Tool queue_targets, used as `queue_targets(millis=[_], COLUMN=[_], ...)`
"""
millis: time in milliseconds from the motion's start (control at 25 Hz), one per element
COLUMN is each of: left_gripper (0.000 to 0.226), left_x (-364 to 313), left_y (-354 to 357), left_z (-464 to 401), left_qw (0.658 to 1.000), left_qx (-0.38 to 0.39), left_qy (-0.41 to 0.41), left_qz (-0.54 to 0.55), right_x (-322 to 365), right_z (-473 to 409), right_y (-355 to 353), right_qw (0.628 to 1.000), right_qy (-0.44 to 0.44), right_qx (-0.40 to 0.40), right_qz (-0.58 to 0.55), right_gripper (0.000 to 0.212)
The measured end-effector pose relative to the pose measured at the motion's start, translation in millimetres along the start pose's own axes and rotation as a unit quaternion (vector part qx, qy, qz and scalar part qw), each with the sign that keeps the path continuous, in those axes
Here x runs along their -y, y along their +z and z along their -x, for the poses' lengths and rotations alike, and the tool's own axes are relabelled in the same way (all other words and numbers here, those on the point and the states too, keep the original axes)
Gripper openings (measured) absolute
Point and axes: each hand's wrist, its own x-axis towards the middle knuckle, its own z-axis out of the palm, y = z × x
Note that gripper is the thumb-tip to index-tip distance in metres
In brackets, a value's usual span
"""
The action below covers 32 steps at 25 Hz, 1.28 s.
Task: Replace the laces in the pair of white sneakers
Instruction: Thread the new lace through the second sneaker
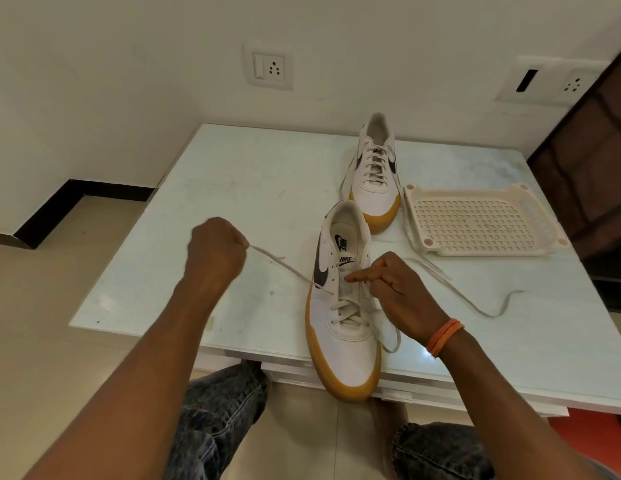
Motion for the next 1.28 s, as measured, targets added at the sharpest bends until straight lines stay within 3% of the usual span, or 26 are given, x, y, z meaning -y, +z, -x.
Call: queue_targets(millis=[120,200,320,480,560,720,840,880,960,1080,1280], left_gripper=[0.05,0.038,0.018,0.005,0.01,0.019,0.026,0.027,0.027,0.024,0.019], left_x=[-17.4,-33.7,-47.1,-43.0,-37.6,-13.8,-6.4,-9.3,-20.7,-38.9,-43.9], left_y=[27.1,41.5,54.4,47.1,37.1,16.0,16.1,19.1,25.1,40.0,56.5], left_z=[16.0,27.8,38.3,31.6,22.6,0.7,-1.4,1.1,8.7,26.7,32.9], left_qw=[0.987,0.966,0.945,0.94,0.944,0.955,0.933,0.933,0.951,0.928,0.934], left_qx=[0.114,0.194,0.265,0.243,0.198,0.075,0.083,0.108,0.187,0.307,0.245], left_qy=[0.108,0.168,0.191,0.236,0.238,0.125,0.037,0.05,0.121,0.207,0.26], left_qz=[-0.039,0.003,0.018,-0.037,-0.113,-0.258,-0.347,-0.341,-0.215,-0.04,-0.01], right_x=[-12.5,-16.5,-17.6,-13.6,-11.1,-9.2,-8.0,-8.0,-7.9,-7.0,-4.4], right_z=[-3.9,-3.9,-3.7,-3.6,-1.8,-1.8,-1.2,-1.3,-2.0,-2.6,-2.0], right_y=[-6.8,-7.2,-7.1,-9.9,-10.1,-11.9,-10.0,-9.1,-7.7,-6.2,-5.6], right_qw=[0.997,0.99,0.988,0.99,0.99,0.989,0.99,0.99,0.991,0.992,0.991], right_qy=[-0.047,-0.07,-0.075,-0.057,-0.049,-0.046,-0.045,-0.045,-0.042,-0.04,-0.035], right_qx=[-0.024,-0.023,-0.019,-0.014,-0.006,-0.016,-0.014,-0.012,-0.008,-0.01,-0.004], right_qz=[0.053,0.122,0.136,0.13,0.136,0.141,0.133,0.13,0.127,0.123,0.127], right_gripper=[0.061,0.07,0.068,0.06,0.058,0.054,0.051,0.05,0.048,0.045,0.042])
